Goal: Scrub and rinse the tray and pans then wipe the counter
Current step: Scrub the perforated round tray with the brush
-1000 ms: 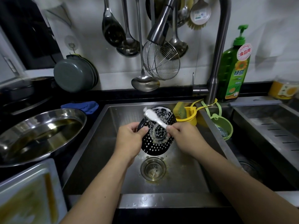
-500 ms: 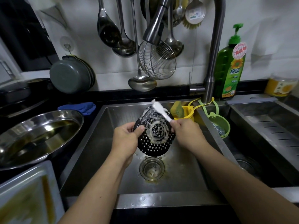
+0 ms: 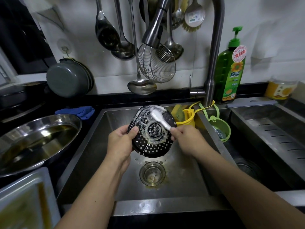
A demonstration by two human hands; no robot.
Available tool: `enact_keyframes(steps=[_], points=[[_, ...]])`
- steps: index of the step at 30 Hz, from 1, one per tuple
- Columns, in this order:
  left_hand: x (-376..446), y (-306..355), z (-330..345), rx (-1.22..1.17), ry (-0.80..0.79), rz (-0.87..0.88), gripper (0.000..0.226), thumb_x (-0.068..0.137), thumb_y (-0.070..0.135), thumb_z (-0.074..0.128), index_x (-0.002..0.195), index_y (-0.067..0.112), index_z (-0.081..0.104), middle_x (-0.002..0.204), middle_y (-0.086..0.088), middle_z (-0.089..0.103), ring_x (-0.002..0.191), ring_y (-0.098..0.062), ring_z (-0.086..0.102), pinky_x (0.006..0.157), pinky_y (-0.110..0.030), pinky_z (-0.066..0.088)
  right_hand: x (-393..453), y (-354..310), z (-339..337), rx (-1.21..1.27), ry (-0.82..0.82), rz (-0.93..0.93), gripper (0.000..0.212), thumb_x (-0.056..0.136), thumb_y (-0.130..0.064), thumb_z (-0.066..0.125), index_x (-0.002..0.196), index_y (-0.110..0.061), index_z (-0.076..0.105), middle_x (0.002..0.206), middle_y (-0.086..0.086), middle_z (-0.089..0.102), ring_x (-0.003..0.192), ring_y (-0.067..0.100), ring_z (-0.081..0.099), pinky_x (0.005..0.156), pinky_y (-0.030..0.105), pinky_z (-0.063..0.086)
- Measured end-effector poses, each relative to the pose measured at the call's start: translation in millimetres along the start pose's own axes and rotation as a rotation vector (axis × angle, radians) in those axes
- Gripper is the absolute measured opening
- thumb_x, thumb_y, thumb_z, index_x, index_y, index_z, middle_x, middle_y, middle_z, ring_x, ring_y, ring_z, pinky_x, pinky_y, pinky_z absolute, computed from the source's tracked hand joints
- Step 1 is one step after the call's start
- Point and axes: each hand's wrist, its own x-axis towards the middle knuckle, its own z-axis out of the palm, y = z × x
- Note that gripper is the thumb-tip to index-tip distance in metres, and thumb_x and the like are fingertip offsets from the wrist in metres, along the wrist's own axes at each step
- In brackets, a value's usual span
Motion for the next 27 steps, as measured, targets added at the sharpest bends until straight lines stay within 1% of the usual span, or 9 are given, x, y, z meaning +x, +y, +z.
enact_keyframes(steps=[2,6,10,13,17,19,22,23,27], points=[[1,-1,0,-0.001,0.002,-0.001,0.011,0.100,0.007,0.062,0.101,0.005,0.073,0.085,-0.008,0.076,0.073,-0.018,0.069,0.069,-0.035,0.058,-3,-4,6,-0.036,-0.043,-0.027,0.041,0.104,-0.040,0.049,0.078,-0.015,0.069,0.060,-0.003,0.053,0.056,0.015,0.048,0.053,0.028,0.034],[1,0,-2,-0.006,0.022,0.006,0.012,0.100,0.008,0.062,0.099,0.006,0.074,0.087,-0.010,0.076,0.074,-0.019,0.067,0.072,-0.035,0.057,9,3,-10,0.003,0.128,0.081,0.043,0.104,-0.040,0.047,0.071,-0.018,0.063,0.066,-0.001,0.058,0.068,0.022,0.054,0.061,0.031,0.039],[2,1,0,-0.071,0.103,0.020,0.013,0.100,0.008,0.062,0.096,0.006,0.074,0.094,-0.015,0.078,0.084,-0.025,0.070,0.084,-0.041,0.057,5,6,-10,0.009,0.062,0.037,0.043,0.104,-0.038,0.049,0.070,-0.016,0.065,0.060,-0.003,0.053,0.062,0.017,0.049,0.054,0.028,0.031],[5,2,-2,-0.103,0.166,0.034,0.015,0.101,0.011,0.061,0.100,0.003,0.074,0.100,-0.018,0.077,0.091,-0.030,0.071,0.090,-0.044,0.057,4,2,-6,-0.023,-0.007,0.018,0.042,0.104,-0.038,0.050,0.071,-0.017,0.067,0.060,-0.001,0.052,0.057,0.015,0.047,0.052,0.027,0.031],[7,1,-4,-0.103,0.177,0.055,0.019,0.102,0.014,0.060,0.107,0.001,0.073,0.102,-0.018,0.077,0.098,-0.031,0.072,0.094,-0.046,0.058,7,4,-12,0.009,0.098,0.047,0.043,0.104,-0.039,0.049,0.071,-0.017,0.066,0.063,-0.001,0.056,0.063,0.018,0.052,0.057,0.029,0.035],[7,1,-4,-0.106,0.185,0.063,0.018,0.102,0.014,0.059,0.106,0.002,0.073,0.102,-0.018,0.077,0.094,-0.028,0.073,0.092,-0.045,0.059,5,5,-13,0.000,0.051,0.031,0.042,0.104,-0.038,0.050,0.072,-0.016,0.067,0.061,-0.002,0.053,0.059,0.015,0.049,0.054,0.027,0.032],[7,1,-6,-0.121,0.207,0.057,0.017,0.103,0.013,0.058,0.103,0.004,0.073,0.102,-0.019,0.076,0.089,-0.026,0.072,0.090,-0.045,0.060,0,2,-5,-0.031,-0.138,0.025,0.040,0.103,-0.038,0.052,0.077,-0.015,0.071,0.052,-0.006,0.044,0.047,0.010,0.038,0.047,0.025,0.028],[7,1,-6,-0.124,0.207,0.057,0.017,0.103,0.013,0.058,0.102,0.004,0.073,0.102,-0.019,0.076,0.089,-0.026,0.072,0.091,-0.045,0.060,0,2,-3,-0.038,-0.159,0.022,0.039,0.103,-0.038,0.052,0.077,-0.015,0.071,0.050,-0.006,0.043,0.045,0.010,0.037,0.046,0.025,0.028],[7,1,-3,-0.089,0.188,0.068,0.018,0.103,0.013,0.058,0.106,0.002,0.072,0.103,-0.019,0.076,0.094,-0.029,0.072,0.092,-0.047,0.059,9,5,-11,-0.022,0.038,0.064,0.042,0.104,-0.039,0.050,0.072,-0.018,0.066,0.064,0.000,0.056,0.063,0.018,0.052,0.056,0.028,0.035]])
